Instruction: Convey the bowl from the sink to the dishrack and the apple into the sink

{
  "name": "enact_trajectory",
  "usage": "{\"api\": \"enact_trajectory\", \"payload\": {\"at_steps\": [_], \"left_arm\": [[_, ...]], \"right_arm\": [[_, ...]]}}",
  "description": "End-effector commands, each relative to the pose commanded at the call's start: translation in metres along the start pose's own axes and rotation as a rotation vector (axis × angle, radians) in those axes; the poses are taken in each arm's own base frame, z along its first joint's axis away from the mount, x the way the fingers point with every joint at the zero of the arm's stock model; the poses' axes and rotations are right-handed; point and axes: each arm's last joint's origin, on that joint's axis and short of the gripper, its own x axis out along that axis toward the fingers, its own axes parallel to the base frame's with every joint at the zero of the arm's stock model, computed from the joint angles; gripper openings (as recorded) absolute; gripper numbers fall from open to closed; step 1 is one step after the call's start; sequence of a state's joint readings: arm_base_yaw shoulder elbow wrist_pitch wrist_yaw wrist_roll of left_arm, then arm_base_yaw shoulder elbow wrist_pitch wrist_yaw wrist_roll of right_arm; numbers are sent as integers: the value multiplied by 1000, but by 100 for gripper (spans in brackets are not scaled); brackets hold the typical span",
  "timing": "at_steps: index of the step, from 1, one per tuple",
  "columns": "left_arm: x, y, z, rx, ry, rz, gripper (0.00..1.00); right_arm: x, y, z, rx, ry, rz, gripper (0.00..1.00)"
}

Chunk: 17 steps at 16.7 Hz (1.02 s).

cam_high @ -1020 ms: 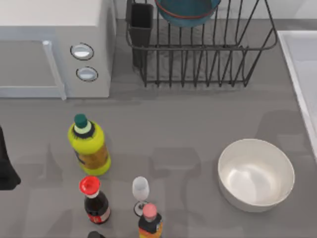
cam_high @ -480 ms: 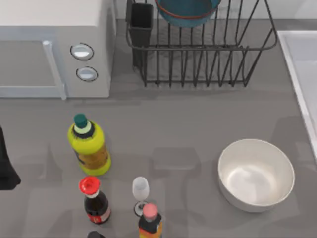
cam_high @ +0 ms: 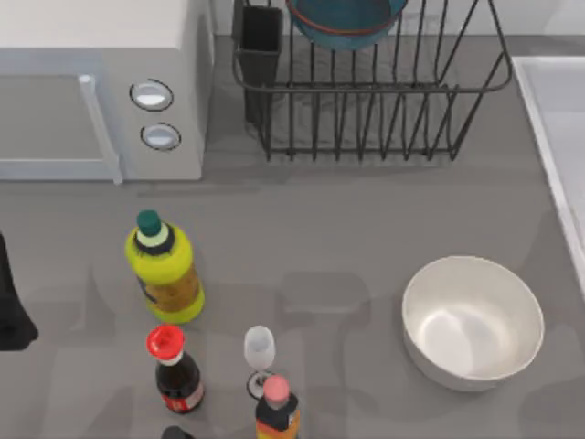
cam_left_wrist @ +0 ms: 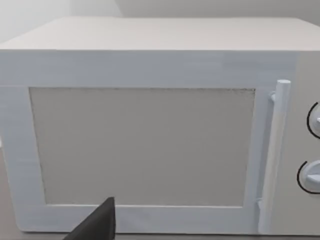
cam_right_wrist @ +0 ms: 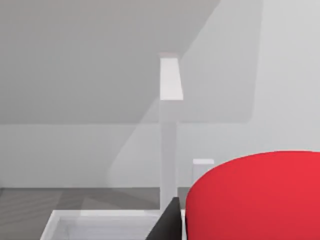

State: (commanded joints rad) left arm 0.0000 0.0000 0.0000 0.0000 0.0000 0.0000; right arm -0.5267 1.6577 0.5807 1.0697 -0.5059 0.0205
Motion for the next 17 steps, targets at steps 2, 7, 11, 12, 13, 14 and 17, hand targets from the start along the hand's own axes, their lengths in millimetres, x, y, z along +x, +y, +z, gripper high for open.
{"api": "enact_trajectory", "payload": {"at_steps": [2,7,11,12,13,14,17], "left_arm": [[0,0,0,0,0,0,100],[0,0,0,0,0,0,100],[0,0,0,0,0,0,100],[0,0,0,0,0,0,100],[0,0,0,0,0,0,100],[0,0,0,0,0,0,100],[0,0,0,0,0,0,100]], "right_arm": [[4,-2,-26,2,4,4,0],[0,-4,-81,-14,-22,-15,0],[-7,6,-111,-7,-13,6,0],[-9,5,-114,-9,-13,-1,0],[-9,5,-115,-10,-14,-6,0],[-9,5,-115,-10,-14,-6,0],[-9,5,-115,-10,-14,-6,0]]}}
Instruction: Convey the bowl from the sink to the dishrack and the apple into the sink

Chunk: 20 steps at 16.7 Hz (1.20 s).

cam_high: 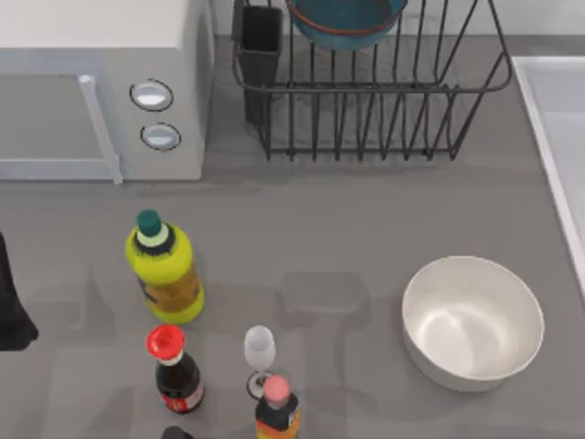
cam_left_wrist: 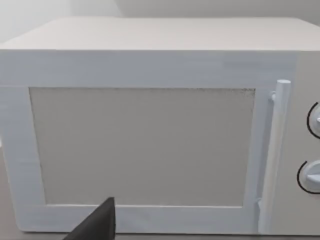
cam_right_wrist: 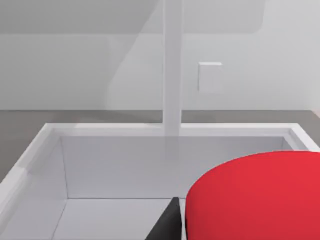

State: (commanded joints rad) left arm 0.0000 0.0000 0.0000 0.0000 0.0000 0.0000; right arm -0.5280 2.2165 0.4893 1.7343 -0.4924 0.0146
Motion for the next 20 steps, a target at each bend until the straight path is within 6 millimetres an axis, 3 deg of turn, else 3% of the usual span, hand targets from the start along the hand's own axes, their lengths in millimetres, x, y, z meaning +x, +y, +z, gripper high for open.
{"api": "enact_trajectory", "payload": {"at_steps": [13,20], "left_arm": [[0,0,0,0,0,0,100],[0,0,0,0,0,0,100]], "right_arm": [[0,0,0,0,0,0,98],[0,0,0,0,0,0,100]]}}
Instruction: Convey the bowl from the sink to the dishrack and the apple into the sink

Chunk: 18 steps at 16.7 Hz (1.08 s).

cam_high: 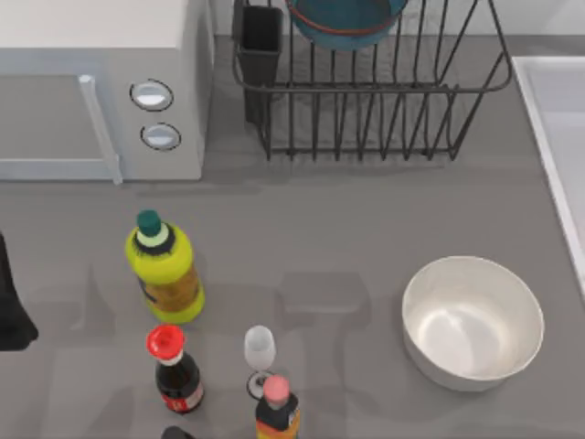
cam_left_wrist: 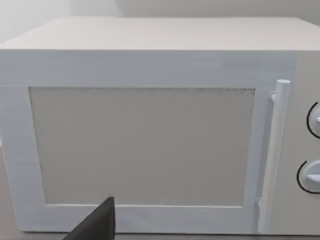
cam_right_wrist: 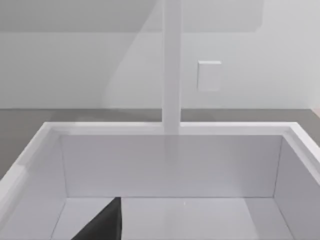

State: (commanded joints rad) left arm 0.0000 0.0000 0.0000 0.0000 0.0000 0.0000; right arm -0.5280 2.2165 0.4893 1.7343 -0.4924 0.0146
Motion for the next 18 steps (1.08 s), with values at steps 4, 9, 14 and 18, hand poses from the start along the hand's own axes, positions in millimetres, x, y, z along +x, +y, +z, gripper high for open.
{"api": "enact_trajectory", "payload": {"at_steps": [4,9,14,18], "left_arm": [[0,0,0,0,0,0,100],[0,0,0,0,0,0,100],[0,0,0,0,0,0,100],[0,0,0,0,0,0,100]], "right_arm": [[0,1,1,1,2,0,100],[-3,17,27,25,48,-4,100],[-21,51,85,15,44,-3,100],[-62,86,140,-26,-60,-3,100]]}}
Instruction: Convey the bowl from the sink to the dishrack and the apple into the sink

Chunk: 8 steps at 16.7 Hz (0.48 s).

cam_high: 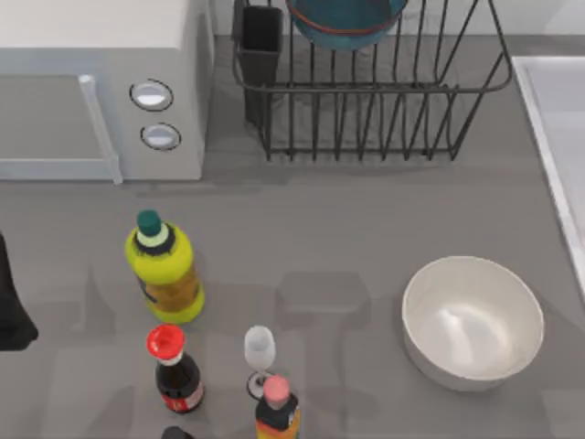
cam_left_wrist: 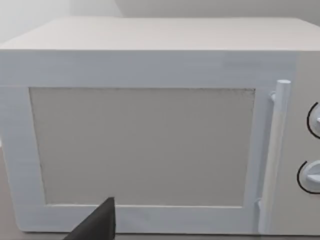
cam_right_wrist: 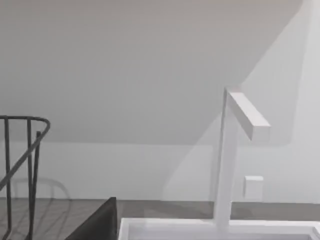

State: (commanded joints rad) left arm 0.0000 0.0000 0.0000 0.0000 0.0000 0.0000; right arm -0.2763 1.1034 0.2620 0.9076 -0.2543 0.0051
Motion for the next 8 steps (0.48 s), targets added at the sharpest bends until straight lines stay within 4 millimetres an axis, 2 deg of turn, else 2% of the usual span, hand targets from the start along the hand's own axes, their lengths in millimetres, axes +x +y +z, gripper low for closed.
{"api": "enact_trajectory", "payload": {"at_steps": [2,4,8], "left_arm": [[0,0,0,0,0,0,100],[0,0,0,0,0,0,100],[0,0,0,0,0,0,100]], "right_arm": [[-27,15,18,-12,-55,0,100],[-53,27,23,-11,-80,1,100],[-88,41,1,11,-29,6,100]]}}
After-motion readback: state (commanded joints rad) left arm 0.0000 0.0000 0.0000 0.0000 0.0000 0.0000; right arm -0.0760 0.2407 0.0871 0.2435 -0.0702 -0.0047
